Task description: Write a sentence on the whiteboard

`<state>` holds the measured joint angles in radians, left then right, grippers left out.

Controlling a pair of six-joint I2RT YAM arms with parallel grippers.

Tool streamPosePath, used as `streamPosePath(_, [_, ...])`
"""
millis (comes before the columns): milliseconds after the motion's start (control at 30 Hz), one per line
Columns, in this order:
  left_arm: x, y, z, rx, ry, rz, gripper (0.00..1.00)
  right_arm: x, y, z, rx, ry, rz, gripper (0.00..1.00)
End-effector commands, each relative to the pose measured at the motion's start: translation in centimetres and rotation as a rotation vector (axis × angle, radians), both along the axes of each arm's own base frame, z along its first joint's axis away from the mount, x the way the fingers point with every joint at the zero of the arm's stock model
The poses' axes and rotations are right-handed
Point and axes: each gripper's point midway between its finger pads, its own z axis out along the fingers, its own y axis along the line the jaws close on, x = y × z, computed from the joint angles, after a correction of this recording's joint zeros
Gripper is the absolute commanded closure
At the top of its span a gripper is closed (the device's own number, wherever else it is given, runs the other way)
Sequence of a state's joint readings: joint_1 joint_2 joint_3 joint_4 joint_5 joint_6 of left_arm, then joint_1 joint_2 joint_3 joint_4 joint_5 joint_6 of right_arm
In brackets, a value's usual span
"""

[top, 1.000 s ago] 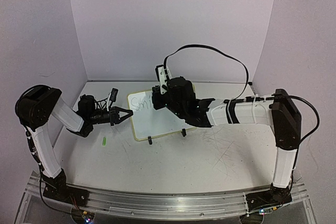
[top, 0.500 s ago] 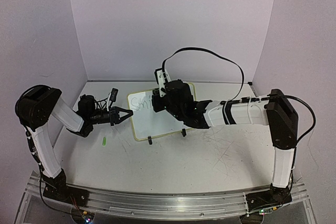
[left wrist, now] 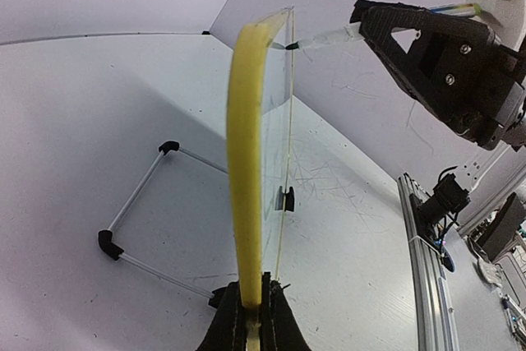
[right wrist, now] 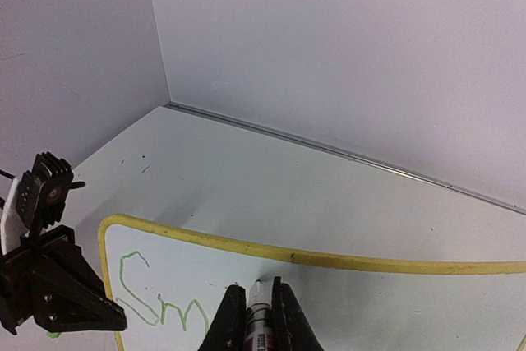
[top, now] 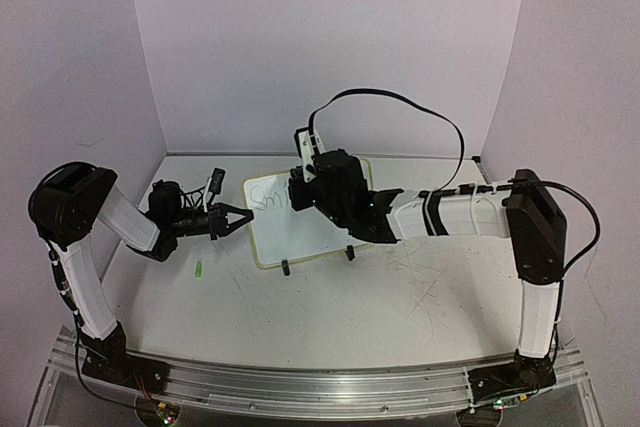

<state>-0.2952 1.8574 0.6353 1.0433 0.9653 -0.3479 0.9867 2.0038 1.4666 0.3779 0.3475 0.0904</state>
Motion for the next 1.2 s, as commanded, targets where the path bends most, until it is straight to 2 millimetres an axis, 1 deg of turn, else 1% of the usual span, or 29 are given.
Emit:
streamPosePath(0, [0.0, -0.4, -0.2, 0.032, -0.022, -0.004, 1.0, 0.7, 0.1, 0.4, 0.016, -0.01, -0.023, 1.0])
streamPosePath(333, [0.0, -0.4, -0.1, 0.033, -0.024, -0.003, 1.0, 0.3, -0.7, -1.3, -0.003, 0.033, -0.034, 1.0])
streamPosePath(633, [-0.1, -0.4, 0.0, 0.033, -0.025, -0.003, 1.0, -0.9, -1.1, -3.1, -0.017, 0.075, -0.026, 1.0])
streamPosePath(800, [-0.1, -0.3, -0.1, 0.034, -0.025, -0.003, 1.0, -1.2, -1.4, -4.0, -0.027, 0.092, -0.029, 1.0])
streamPosePath(900, [-0.1, -0.3, 0.0, 0.034, -0.025, -0.004, 1.0, -1.3, -1.8, -3.9, -0.03, 0.089, -0.041, 1.0])
streamPosePath(1033, [-0.2, -0.4, -0.1, 0.034, -0.024, -0.005, 1.0, -1.2, -2.3, -3.3, -0.036, 0.074, -0.059, 1.0])
streamPosePath(1167, [-0.2, -0.4, -0.1, 0.034, -0.023, -0.006, 1.0, -1.0, -2.5, -2.1, -0.039, 0.048, -0.072, 1.0])
